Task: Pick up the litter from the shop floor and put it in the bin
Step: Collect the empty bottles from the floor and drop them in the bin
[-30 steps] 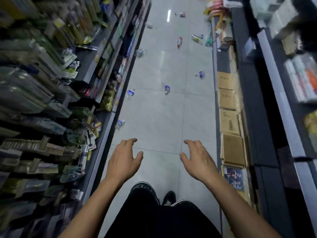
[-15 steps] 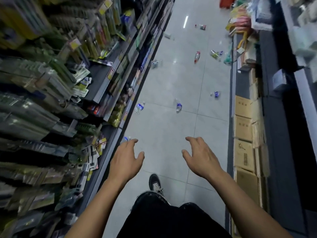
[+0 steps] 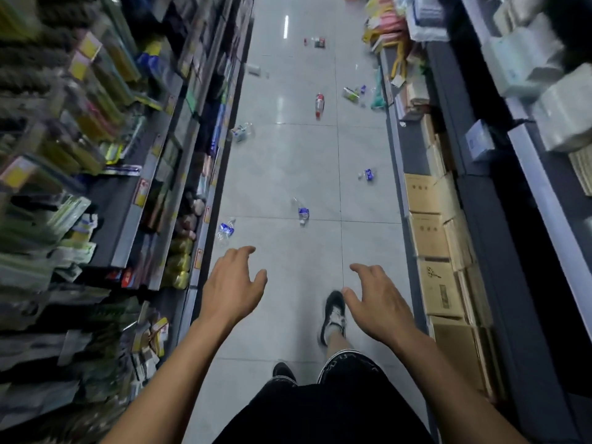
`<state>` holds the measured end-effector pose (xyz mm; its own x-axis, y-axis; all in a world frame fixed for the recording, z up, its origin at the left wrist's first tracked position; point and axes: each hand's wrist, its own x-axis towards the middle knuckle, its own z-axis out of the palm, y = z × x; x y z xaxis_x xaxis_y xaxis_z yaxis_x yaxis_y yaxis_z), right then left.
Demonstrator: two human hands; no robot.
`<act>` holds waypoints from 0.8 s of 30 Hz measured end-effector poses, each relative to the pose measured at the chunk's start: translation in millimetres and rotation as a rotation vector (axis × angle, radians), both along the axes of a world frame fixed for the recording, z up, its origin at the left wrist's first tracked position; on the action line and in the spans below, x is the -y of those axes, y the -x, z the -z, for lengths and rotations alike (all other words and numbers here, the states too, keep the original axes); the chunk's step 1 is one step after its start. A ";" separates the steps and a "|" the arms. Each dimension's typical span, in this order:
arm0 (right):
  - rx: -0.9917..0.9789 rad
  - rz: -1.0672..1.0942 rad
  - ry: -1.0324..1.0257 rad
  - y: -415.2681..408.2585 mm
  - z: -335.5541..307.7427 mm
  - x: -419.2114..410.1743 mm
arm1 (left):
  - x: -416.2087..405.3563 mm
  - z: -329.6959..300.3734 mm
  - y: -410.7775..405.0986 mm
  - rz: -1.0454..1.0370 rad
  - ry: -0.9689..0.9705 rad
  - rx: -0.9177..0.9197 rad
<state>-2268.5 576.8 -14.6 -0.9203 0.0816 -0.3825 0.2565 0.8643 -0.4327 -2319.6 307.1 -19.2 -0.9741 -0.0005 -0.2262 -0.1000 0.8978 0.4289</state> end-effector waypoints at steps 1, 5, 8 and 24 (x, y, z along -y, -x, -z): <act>0.001 0.001 0.007 15.1 2.8 -4.7 | -5.8 1.9 15.0 0.000 0.002 0.006; 0.007 -0.024 0.049 81.7 11.0 -20.1 | -23.5 8.4 71.5 -0.021 0.003 0.024; 0.016 -0.094 0.051 135.3 11.5 -26.2 | -27.4 7.8 107.1 -0.084 0.005 0.044; 0.102 -0.842 0.013 342.3 25.6 124.6 | 62.6 8.9 117.6 -0.831 -0.023 0.102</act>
